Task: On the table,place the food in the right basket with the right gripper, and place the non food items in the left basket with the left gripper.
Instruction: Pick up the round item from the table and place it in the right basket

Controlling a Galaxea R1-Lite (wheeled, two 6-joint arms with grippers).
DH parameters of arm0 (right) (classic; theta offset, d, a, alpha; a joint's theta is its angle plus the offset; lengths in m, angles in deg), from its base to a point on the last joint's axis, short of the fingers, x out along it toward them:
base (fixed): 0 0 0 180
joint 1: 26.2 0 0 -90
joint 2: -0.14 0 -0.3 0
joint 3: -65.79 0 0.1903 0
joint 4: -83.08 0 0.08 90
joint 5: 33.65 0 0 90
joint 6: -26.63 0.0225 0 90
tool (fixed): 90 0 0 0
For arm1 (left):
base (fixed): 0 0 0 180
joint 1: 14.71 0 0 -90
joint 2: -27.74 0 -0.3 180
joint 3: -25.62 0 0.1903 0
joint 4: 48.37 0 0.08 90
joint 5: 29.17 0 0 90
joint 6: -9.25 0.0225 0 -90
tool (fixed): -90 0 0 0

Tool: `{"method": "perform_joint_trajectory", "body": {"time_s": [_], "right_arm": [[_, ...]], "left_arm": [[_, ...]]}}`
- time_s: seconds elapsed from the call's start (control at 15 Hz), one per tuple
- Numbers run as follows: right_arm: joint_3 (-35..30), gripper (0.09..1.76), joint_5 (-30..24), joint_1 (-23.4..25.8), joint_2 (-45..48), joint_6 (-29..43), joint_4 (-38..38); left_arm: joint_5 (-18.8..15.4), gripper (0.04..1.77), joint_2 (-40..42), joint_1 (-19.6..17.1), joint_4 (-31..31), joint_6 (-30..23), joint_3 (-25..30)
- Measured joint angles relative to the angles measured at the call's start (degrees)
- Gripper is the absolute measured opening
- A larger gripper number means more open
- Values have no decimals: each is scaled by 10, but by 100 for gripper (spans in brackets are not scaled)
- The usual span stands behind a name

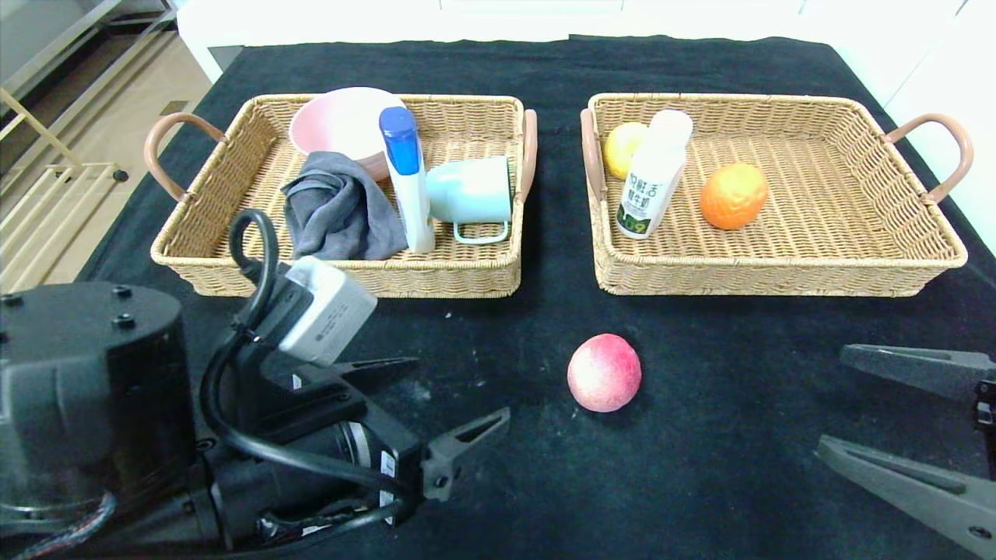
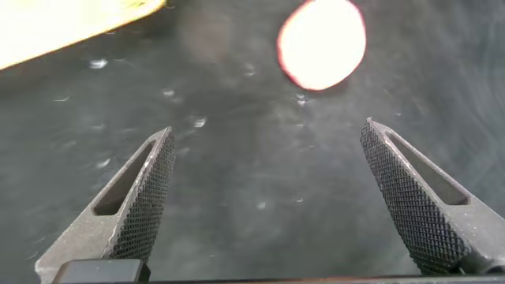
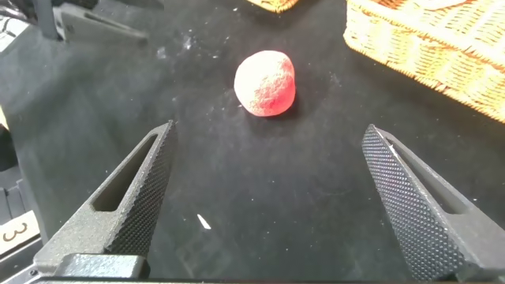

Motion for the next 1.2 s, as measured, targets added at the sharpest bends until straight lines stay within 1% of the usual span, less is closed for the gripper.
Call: {"method": "perform_joint_trajectory", "body": {"time_s": [0.13,0.27,0.53,0.67,0.73,0.8,0.93,1.07,1.2], "right_arm": [[-1,171,1,-5,-5,0,0],[-2,171,1,-8,-10,0,0],[-3,171,5,-8,-34,0,0],[7,171,25,-9,-50,0,-1],[19,171,47,-14,-61,1,-7],[40,171,82,-25,-71,8,-25],[107,171,173,-73,-94,43,-109],[191,171,261,-134,-126,99,-203],[272,171,336,-183,-175,160,-270]], "left_arm": [[-2,170,17,-12,-12,2,23],[-3,170,28,-31,-13,2,35],[-4,170,47,-48,-13,10,39],[-13,171,51,-57,-13,16,39],[-15,171,52,-60,-11,16,39],[-16,171,53,-62,-10,16,40],[-16,171,54,-63,-9,16,41],[-15,171,55,-63,-9,18,42],[-15,171,59,-67,-6,25,42]]}}
